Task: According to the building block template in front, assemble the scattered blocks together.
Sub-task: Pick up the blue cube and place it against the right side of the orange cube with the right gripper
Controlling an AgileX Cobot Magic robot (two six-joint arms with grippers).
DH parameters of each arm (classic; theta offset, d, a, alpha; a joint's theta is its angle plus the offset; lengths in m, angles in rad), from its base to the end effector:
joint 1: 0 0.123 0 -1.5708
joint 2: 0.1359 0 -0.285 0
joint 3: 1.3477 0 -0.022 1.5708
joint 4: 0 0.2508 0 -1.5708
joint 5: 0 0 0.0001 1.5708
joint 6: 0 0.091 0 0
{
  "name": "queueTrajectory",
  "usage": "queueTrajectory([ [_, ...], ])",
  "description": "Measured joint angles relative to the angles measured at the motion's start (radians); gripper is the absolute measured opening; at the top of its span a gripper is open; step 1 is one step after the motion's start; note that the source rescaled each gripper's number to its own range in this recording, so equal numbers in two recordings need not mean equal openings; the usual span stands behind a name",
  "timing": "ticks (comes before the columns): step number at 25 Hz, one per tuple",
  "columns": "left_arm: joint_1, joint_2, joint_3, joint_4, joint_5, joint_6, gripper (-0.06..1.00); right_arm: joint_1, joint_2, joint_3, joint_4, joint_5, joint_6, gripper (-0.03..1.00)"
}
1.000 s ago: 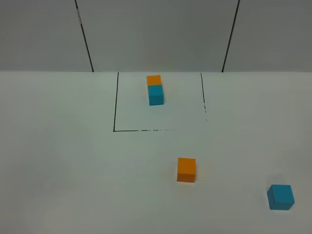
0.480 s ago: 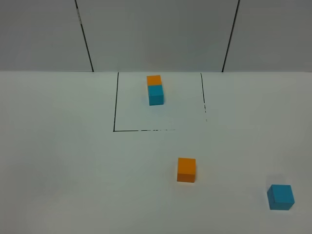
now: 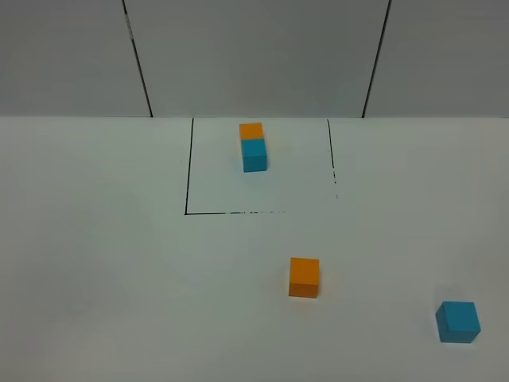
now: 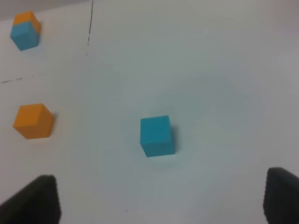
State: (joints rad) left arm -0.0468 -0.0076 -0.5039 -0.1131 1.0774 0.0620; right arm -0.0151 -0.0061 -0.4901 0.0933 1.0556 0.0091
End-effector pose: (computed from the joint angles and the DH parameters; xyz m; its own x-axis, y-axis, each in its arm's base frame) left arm -0.0079 -0.0087 0.2774 -0.4566 0.0296 -0.8892 0.1386 0.9896 -0.0382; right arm -0.0045 0.0074 0.2752 -0.4556 0.0618 -0.8880 -0.0321 0.9958 0.0858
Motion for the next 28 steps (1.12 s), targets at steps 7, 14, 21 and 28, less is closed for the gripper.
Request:
queueTrajectory([
  [7, 0.0, 0.0, 0.0, 0.0, 0.0, 0.0, 0.68, 0.0, 0.012, 0.0, -0.002, 0.0, 0.098, 0.76],
  [14, 0.0, 0.0, 0.0, 0.0, 0.0, 0.0, 0.68, 0.0, 0.454, -0.025, 0.077, -0.023, 0.067, 1.0],
  [21, 0.0, 0.0, 0.0, 0.0, 0.0, 0.0, 0.68, 0.0, 1.068, -0.167, 0.157, -0.148, -0.162, 1.0],
  [28, 0.0, 0.0, 0.0, 0.0, 0.0, 0.0, 0.68, 0.022, 1.443, -0.235, 0.226, -0.282, -0.306, 1.0],
])
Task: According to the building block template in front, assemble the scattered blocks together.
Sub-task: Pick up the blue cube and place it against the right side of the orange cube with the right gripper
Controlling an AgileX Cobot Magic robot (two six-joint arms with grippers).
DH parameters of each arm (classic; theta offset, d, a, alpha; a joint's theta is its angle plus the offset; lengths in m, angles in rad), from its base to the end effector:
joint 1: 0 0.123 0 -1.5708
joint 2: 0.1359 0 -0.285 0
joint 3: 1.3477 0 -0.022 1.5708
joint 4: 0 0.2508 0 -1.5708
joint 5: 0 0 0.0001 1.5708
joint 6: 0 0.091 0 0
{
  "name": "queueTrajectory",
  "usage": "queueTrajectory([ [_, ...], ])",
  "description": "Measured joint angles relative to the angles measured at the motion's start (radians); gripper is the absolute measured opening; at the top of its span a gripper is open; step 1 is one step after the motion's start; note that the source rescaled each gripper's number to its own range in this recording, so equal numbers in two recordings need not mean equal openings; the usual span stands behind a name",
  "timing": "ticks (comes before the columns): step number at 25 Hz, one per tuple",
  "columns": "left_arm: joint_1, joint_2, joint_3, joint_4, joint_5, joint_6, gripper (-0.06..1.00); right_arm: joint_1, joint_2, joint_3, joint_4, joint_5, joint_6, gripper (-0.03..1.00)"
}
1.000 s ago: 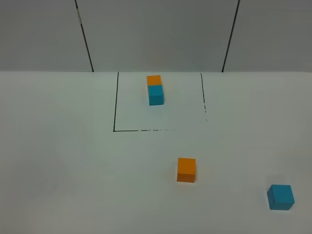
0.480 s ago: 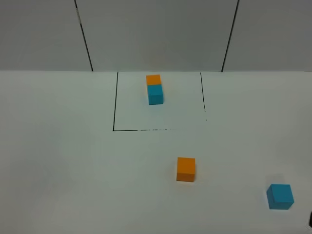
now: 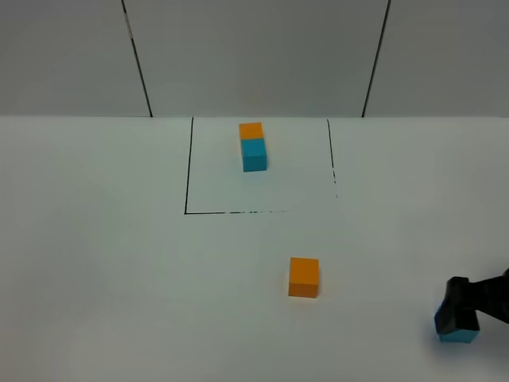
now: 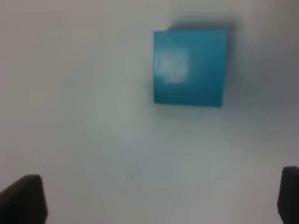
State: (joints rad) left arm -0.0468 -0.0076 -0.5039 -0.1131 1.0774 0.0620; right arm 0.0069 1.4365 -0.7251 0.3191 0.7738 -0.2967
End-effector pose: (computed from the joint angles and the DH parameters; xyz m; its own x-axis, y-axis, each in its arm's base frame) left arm -0.0079 -0.0087 0.2774 -0.4566 0.0296 -0.8892 0.1386 0.9896 -0.0382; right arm 0.2341 0.0216 0.1922 -0.9750 -0.0698 -0.2108 -0.1132 0.9729 0.2017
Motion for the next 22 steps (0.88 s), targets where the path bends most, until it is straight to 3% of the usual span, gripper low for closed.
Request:
queueTrajectory([
  [6, 0.0, 0.0, 0.0, 0.0, 0.0, 0.0, 0.68, 0.06, 0.128, -0.003, -0.05, -0.156, -0.035, 1.0],
  [14, 0.0, 0.0, 0.0, 0.0, 0.0, 0.0, 0.67, 0.077, 0.26, -0.004, -0.088, -0.22, -0.043, 0.99],
  [22, 0.0, 0.0, 0.0, 0.0, 0.0, 0.001, 0.67, 0.077, 0.307, -0.004, -0.088, -0.327, -0.015, 0.83],
])
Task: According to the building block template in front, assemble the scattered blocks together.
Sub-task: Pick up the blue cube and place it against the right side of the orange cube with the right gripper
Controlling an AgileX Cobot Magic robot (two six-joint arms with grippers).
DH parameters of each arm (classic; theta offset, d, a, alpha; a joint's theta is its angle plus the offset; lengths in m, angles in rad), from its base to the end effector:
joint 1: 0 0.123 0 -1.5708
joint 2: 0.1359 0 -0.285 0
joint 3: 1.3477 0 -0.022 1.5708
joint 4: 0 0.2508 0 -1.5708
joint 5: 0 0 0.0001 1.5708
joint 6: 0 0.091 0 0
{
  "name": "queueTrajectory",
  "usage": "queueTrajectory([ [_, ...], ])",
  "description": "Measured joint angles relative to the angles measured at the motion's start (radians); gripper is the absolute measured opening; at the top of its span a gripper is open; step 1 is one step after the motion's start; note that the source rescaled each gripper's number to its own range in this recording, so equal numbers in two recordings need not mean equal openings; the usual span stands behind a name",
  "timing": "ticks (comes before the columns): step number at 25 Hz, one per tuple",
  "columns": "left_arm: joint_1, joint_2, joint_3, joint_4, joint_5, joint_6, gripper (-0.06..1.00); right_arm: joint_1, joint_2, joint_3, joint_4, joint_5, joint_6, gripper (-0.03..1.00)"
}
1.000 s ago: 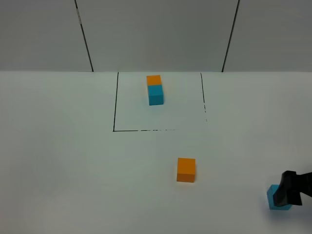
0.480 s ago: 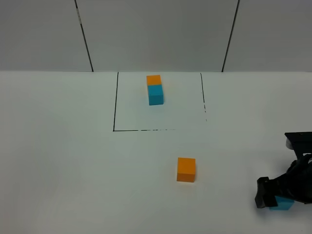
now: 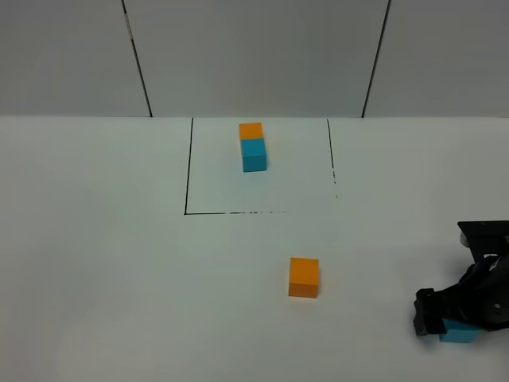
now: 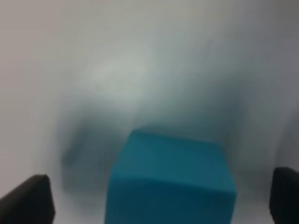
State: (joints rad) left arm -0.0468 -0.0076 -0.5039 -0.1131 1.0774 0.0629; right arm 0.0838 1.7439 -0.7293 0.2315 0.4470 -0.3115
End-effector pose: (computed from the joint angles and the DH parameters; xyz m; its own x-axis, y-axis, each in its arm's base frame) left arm -0.0079 -0.0087 0.2774 -0.4565 0.0305 -0.8892 0.1390 0.9896 -0.0374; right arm 0.2715 0.0319 0.1184 -0.9596 -0.1823 -0.2142 -0.2024 0.9764 0.0756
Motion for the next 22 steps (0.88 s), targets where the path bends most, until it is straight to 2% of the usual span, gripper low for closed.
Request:
queueTrajectory([
  [9, 0.0, 0.0, 0.0, 0.0, 0.0, 0.0, 0.67, 0.0, 0.043, -0.018, -0.014, 0.008, 0.035, 0.81],
  [12, 0.0, 0.0, 0.0, 0.0, 0.0, 0.0, 0.67, 0.0, 0.049, -0.023, -0.02, 0.022, 0.038, 0.76],
  [16, 0.0, 0.0, 0.0, 0.0, 0.0, 0.0, 0.67, 0.0, 0.049, -0.024, -0.038, 0.035, 0.038, 0.62],
  [22, 0.0, 0.0, 0.0, 0.0, 0.0, 0.0, 0.67, -0.001, 0.05, -0.024, -0.068, 0.039, 0.034, 0.31],
])
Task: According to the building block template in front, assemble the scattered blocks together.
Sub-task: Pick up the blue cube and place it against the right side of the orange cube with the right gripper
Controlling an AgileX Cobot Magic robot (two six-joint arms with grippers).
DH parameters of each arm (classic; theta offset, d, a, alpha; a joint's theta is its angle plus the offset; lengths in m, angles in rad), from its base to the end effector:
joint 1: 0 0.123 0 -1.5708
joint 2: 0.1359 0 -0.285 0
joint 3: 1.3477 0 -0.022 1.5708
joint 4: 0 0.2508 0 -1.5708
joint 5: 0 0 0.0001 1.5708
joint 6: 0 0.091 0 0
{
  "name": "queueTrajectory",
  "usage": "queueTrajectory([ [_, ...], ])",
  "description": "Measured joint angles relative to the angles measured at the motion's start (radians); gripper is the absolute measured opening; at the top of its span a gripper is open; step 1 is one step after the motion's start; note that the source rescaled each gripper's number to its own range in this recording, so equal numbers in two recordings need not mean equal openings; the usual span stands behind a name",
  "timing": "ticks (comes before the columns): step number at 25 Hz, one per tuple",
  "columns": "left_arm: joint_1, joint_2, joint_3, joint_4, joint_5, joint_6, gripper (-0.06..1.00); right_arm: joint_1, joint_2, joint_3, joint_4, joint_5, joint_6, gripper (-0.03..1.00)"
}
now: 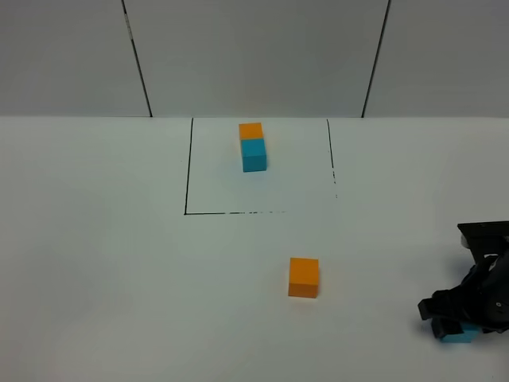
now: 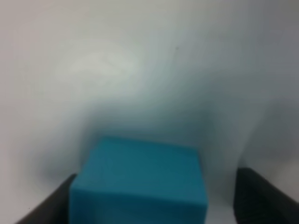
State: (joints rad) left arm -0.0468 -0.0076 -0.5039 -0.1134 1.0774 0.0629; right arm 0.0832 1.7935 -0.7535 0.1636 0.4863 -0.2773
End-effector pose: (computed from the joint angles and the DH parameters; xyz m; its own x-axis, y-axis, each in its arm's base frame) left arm -0.0079 -0.0087 0.2774 -0.4565 0.0304 -0.8892 0.1392 0.9896 -0.0377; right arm 0.2741 0.0298 0.1083 -0.9662 -0.2126 -0.1456 -0.2227 0.9732 0.0567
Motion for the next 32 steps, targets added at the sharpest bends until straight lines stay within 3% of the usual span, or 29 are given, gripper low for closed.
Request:
queueTrajectory([
  [5, 0.0, 0.0, 0.0, 0.0, 0.0, 0.0, 0.67, 0.0, 0.006, -0.021, 0.014, 0.053, -0.012, 0.01],
  [11, 0.0, 0.0, 0.0, 0.0, 0.0, 0.0, 0.67, 0.033, 0.035, -0.154, -0.015, 0.244, -0.085, 0.01],
  [18, 0.0, 0.0, 0.0, 0.0, 0.0, -0.001, 0.67, 0.178, 0.042, -0.442, -0.276, 0.436, -0.316, 0.01],
  [23, 0.0, 0.0, 0.0, -0.001, 0.0, -0.001, 0.67, 0.258, 0.098, -0.595, -0.34, 0.591, -0.517, 0.01],
  [27, 0.0, 0.0, 0.0, -0.001, 0.0, -0.001, 0.67, 0.314, 0.173, -0.654, -0.344, 0.609, -0.592, 0.01],
  [32, 0.0, 0.0, 0.0, -0.001, 0.0, -0.001, 0.67, 0.368, 0.261, -0.678, -0.351, 0.531, -0.608, 0.01],
])
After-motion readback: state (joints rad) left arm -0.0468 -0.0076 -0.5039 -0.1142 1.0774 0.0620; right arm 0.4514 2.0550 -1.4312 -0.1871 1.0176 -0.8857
